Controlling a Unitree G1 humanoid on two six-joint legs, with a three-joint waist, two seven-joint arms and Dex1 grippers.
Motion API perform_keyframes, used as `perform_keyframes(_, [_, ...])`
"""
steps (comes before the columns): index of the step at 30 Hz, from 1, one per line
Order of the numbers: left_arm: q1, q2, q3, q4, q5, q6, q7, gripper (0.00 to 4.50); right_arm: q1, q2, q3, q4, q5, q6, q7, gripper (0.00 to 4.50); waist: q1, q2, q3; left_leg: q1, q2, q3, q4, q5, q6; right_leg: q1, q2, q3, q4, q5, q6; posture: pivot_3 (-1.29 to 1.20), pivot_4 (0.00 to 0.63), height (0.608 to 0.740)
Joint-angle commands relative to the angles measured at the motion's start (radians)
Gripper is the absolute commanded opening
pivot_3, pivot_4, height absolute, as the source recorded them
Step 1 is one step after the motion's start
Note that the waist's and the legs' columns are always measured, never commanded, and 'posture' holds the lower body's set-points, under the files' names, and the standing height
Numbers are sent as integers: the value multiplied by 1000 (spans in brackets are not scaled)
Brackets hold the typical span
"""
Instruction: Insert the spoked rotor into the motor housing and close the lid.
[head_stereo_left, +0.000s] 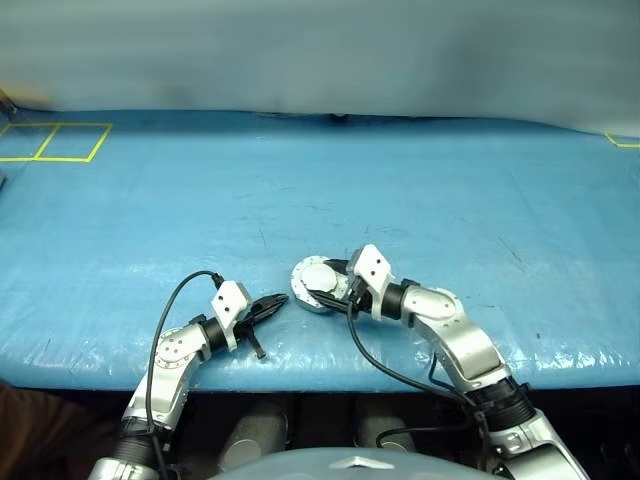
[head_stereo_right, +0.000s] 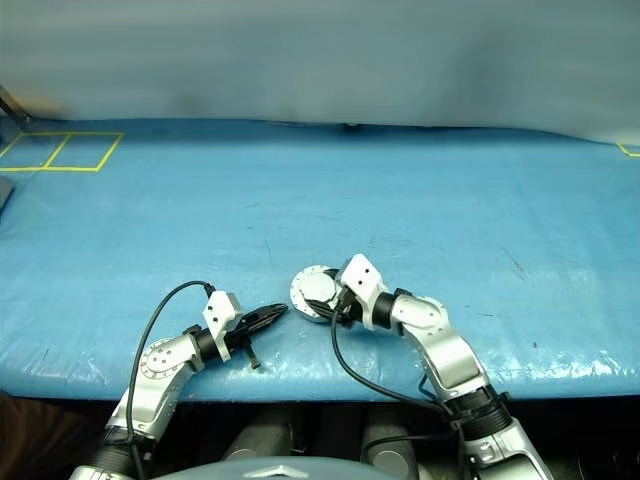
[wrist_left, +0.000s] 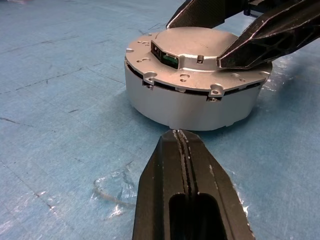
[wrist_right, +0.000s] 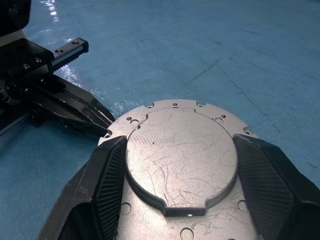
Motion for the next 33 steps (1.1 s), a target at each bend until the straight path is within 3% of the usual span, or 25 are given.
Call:
perform_keyframes(1, [-6,-8,-2,-44,-10,-9,4,0,-19,-5,-22,-14,4,-8,2,2984,0,0,0,0,0,0,0,0,0,0,0,0,0,0,0,0,150,740])
perform_keyframes(14, [-3,-12,-2,-57,-6,-2,9,0,-19,5,11,28,-34,14,-13,2984,-1,0,0,0,0,0,0,0,0,0,0,0,0,-1,2,0,150,740])
perform_keyframes(33, [-13,-24,10,-72,-17,-5,39,0,-26,-5,36,23,-64,202,-58,2984,-1,-1,-3,3,1,0,0,0,-1,2,0,0,1,-4,1,0,150,740])
